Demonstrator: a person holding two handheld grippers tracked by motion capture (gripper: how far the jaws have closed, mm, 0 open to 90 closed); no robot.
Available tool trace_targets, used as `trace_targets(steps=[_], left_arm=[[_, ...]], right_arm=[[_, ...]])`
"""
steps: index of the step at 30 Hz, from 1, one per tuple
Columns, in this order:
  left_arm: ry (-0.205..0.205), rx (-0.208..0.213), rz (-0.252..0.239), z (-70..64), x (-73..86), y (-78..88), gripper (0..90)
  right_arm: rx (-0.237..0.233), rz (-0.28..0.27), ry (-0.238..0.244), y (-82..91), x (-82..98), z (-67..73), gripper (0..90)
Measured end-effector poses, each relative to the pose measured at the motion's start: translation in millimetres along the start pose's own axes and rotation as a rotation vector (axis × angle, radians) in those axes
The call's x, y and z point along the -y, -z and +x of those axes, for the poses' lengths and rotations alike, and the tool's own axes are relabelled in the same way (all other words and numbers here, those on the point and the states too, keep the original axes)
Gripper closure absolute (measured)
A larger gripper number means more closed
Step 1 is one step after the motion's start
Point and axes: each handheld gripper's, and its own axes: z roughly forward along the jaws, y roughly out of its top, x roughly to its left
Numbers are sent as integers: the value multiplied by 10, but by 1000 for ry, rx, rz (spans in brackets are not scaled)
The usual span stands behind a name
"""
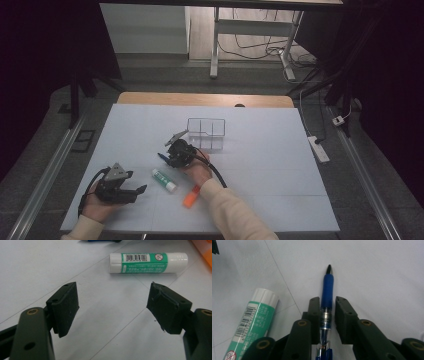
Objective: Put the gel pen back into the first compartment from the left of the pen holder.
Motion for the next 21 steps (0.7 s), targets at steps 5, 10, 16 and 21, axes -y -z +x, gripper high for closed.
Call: trace_targets(steps=[5,10,16,21], left_arm=[[0,-1,-1,2,1,1,251],[1,0,-1,4,1,0,252],[3,1,-4,7,1,5,251],[4,1,-2,10,1,2,251]], right_arm=[[4,4,1,3,-1,7,780],[-4,1,12,24,2,2,788],[0,-31,-1,125,-19,-2,789],[-7,-86,-11,237,-21,-24,789]])
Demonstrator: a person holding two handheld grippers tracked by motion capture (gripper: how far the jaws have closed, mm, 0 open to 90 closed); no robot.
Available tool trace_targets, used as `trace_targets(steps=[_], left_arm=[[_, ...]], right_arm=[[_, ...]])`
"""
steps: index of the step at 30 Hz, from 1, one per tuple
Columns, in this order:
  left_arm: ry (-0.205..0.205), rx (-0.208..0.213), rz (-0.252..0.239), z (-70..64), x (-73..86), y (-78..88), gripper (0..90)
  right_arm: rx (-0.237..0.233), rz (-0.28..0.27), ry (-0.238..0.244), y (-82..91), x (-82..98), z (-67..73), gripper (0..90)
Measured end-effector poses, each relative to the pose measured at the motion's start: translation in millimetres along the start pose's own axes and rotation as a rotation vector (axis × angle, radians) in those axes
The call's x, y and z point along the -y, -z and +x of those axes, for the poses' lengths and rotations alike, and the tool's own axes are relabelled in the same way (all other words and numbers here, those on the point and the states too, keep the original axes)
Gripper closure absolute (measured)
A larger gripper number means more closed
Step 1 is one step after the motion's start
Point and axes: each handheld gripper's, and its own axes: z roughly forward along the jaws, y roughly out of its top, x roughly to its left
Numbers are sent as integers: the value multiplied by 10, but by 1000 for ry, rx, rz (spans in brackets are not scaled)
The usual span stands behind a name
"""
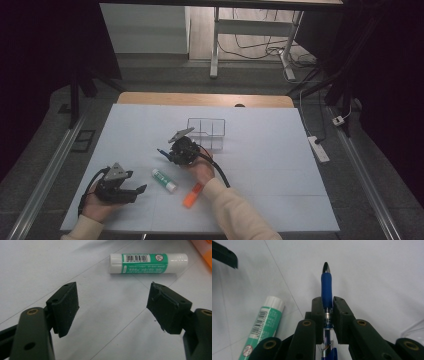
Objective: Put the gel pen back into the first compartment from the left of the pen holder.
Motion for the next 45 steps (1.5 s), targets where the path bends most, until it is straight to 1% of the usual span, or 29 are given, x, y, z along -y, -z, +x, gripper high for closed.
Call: trace_targets(steps=[2,6,14,20,24,28,35,36,38,42,44,45], left_arm=[[0,1,0,1,0,-1,251],[5,1,-3,5,0,1,251],[5,1,0,5,-2,-4,252],[6,0,-2,4,-2,-3,251],[5,1,0,2,-4,-5,251],[6,0,-1,3,-4,-6,252],[6,-1,1,2,-10,-15,252],[2,-1,0,3,-12,-15,252],[4,0,-2,4,-13,-13,251],[10,2,-9,12,-15,-11,251],[11,2,-8,12,-16,-16,251],[9,2,-6,10,-17,-18,251]], right_arm=[[-14,-32,-9,57,-8,-10,789],[-24,-77,-20,157,-20,-14,789],[-25,-137,-32,333,-42,-33,789],[-29,-170,-46,425,-38,-68,789],[-19,-183,-47,476,-35,-89,788],[-12,-212,-55,531,-40,-108,789],[-3,-250,-49,633,-66,-126,789],[1,-261,-49,671,-83,-131,789],[2,-264,-50,684,-89,-133,789],[4,-288,-47,744,-122,-155,788],[-6,-302,-58,768,-135,-171,789],[-4,-300,-56,776,-141,-176,788]])
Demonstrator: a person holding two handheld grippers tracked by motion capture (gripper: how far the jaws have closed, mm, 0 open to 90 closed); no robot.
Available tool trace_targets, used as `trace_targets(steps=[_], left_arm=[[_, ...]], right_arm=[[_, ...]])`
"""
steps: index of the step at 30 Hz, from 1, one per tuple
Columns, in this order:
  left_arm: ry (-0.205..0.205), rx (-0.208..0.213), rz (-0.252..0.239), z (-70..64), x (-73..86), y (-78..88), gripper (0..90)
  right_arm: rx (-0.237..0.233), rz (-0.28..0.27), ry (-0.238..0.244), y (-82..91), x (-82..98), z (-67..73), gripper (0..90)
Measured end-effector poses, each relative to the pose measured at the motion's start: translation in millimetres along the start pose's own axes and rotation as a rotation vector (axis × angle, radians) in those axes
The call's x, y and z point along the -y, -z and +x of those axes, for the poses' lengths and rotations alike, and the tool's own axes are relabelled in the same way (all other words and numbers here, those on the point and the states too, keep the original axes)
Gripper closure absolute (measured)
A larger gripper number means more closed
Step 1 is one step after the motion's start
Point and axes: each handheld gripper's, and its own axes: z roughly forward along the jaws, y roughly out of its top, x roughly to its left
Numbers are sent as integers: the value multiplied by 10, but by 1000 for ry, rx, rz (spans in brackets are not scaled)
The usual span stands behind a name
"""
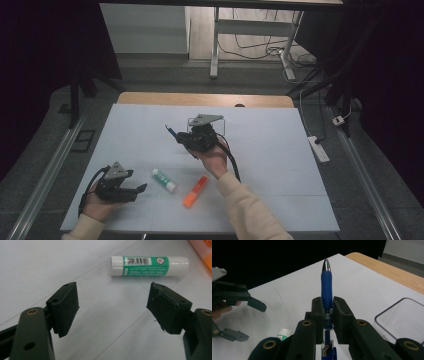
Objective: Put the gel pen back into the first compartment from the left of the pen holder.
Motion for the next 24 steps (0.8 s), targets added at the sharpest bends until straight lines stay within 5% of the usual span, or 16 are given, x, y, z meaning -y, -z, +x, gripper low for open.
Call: trace_targets(steps=[24], left_arm=[[-1,3,1,-13,-11,-7,251]], right_arm=[[33,-92,-12,151,-191,-118,788]])
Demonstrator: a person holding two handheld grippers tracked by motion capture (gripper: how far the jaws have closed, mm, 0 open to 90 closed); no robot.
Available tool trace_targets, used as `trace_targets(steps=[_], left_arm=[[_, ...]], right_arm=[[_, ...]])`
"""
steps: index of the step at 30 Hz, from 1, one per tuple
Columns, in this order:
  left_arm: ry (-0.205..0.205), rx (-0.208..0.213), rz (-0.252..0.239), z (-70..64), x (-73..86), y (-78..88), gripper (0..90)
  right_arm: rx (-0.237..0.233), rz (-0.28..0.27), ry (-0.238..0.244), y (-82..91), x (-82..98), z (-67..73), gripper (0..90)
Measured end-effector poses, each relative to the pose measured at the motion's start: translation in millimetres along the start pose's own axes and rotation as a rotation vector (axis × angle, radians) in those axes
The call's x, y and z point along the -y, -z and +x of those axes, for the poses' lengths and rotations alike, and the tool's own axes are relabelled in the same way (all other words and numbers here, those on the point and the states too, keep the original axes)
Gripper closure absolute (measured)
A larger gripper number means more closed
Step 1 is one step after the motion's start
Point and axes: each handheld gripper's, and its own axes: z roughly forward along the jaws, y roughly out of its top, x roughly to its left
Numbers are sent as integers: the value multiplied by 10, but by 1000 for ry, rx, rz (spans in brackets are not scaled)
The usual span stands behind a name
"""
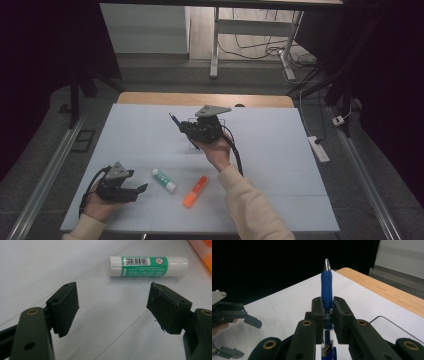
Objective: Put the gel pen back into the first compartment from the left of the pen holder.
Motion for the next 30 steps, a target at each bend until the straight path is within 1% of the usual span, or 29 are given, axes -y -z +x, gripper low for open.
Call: trace_targets(steps=[4,8,10,14,18,24,28,30], left_arm=[[1,0,0,3,0,2,251],[10,1,-1,9,0,7,252],[10,0,1,7,0,5,252],[5,0,3,6,-2,2,252],[10,1,1,10,-1,7,252],[4,0,4,13,0,0,252],[7,3,5,15,2,-5,252],[7,4,6,16,1,-6,252]], right_arm=[[4,-20,-6,6,-32,-31,788],[7,-19,-8,5,-34,-57,788],[9,-28,-13,7,-33,-74,788],[22,-41,-16,1,-47,-111,788],[31,-54,-23,-28,-59,-147,788],[48,-70,-11,-57,-92,-196,788],[60,-81,-10,-64,-126,-255,788],[62,-85,-18,-65,-135,-286,788]])
